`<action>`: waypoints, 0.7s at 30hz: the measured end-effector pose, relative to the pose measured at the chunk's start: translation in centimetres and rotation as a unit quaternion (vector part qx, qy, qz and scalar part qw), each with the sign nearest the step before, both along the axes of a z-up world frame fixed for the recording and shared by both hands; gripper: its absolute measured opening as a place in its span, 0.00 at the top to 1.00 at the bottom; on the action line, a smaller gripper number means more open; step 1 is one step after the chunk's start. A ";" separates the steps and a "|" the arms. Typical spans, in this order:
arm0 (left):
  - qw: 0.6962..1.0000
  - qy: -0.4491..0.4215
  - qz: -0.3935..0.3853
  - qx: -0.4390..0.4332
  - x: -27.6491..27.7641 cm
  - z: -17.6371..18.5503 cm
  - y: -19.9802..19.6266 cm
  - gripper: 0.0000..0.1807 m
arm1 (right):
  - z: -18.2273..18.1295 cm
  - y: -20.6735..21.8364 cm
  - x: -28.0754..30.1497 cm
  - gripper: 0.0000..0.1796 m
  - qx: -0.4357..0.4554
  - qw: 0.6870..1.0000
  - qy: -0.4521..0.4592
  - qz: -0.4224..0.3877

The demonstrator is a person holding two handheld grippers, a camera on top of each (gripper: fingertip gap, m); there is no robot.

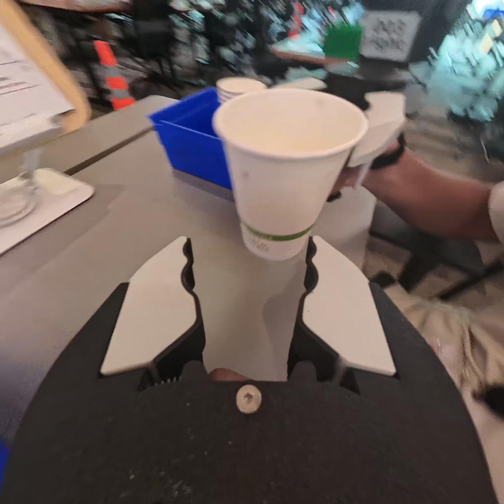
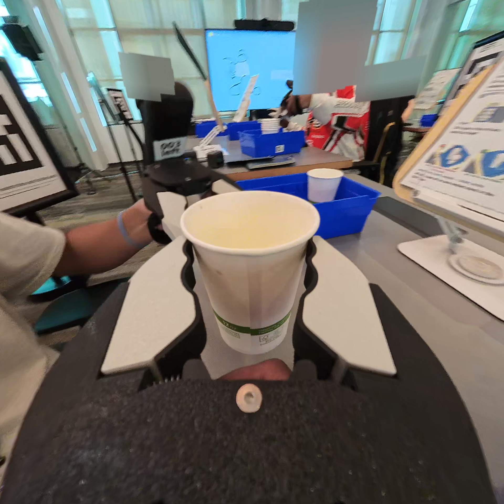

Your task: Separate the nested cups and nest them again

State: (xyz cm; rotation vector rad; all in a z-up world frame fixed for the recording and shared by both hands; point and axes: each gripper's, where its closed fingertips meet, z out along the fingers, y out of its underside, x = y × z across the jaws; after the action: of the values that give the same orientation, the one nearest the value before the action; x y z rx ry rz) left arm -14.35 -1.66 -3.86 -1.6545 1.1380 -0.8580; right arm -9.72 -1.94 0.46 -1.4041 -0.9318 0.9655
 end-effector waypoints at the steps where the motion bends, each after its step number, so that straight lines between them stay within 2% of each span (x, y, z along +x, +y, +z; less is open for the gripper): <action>1: 0.998 -0.027 0.054 -0.006 -0.8 -0.2 0.6 0.56 | -0.1 0.2 0.7 0.56 0.001 1.000 0.002 -0.026; 3: 0.981 -0.067 0.183 -0.002 -3.4 -1.1 2.3 0.54 | -1.1 0.9 2.1 0.56 0.001 0.995 -0.021 -0.093; 5: 0.949 -0.089 0.303 -0.005 -6.6 -2.6 3.5 0.58 | -2.1 1.0 3.6 0.56 0.014 0.987 -0.033 -0.155; 8: 0.920 -0.086 0.383 -0.003 -9.5 -5.0 3.8 0.58 | -3.6 0.8 5.8 0.56 0.008 0.970 -0.022 -0.240; 12: 0.921 -0.071 0.384 -0.002 -9.4 -6.2 3.5 0.59 | -4.8 0.4 6.9 0.55 -0.006 0.961 -0.012 -0.278; 15: 0.928 -0.061 0.368 0.008 -8.4 -6.4 3.1 0.59 | -4.2 0.6 7.6 0.56 -0.002 0.956 -0.004 -0.293; 18: 0.931 -0.045 0.361 0.029 -7.9 -6.4 2.8 0.59 | -1.2 1.3 10.2 0.55 0.032 0.943 0.002 -0.333; 21: 0.935 -0.046 0.351 0.030 -7.4 -6.2 2.4 0.59 | 3.7 3.1 16.0 0.55 0.050 0.914 0.026 -0.401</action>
State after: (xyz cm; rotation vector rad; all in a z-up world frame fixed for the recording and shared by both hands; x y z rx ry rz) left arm -21.72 0.70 -10.08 -1.7677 0.4305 -0.4205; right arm 6.29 1.13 4.20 -1.4700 -0.2840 0.3186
